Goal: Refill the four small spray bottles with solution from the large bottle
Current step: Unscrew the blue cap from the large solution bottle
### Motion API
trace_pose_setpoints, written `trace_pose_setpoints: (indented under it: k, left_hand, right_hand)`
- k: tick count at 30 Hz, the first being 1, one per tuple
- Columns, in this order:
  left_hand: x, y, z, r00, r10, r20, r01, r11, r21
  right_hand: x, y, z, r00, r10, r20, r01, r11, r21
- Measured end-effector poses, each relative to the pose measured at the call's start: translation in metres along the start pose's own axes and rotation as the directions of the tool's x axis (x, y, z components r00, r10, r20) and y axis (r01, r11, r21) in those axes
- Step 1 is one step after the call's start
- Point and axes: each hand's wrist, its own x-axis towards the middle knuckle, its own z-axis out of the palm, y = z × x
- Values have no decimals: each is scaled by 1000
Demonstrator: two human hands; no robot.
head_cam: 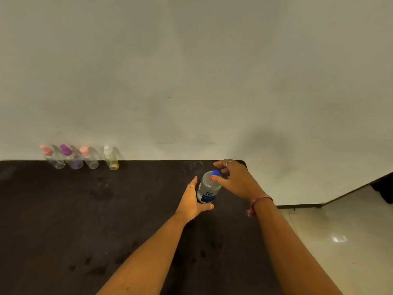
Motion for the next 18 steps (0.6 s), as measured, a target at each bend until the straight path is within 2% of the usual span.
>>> trace_pose_setpoints:
  k: [7, 18]
  left_hand:
    - [23, -9, 15, 1000, -6, -21, 5, 999, -44]
    - [22, -16, 13, 993, 6, -116, -15, 997, -76]
  right_hand:
    - [17, 10, 7, 997, 35, 66, -32, 999, -35]
    - [22, 11, 13, 998, 17, 66, -17, 1000, -5]
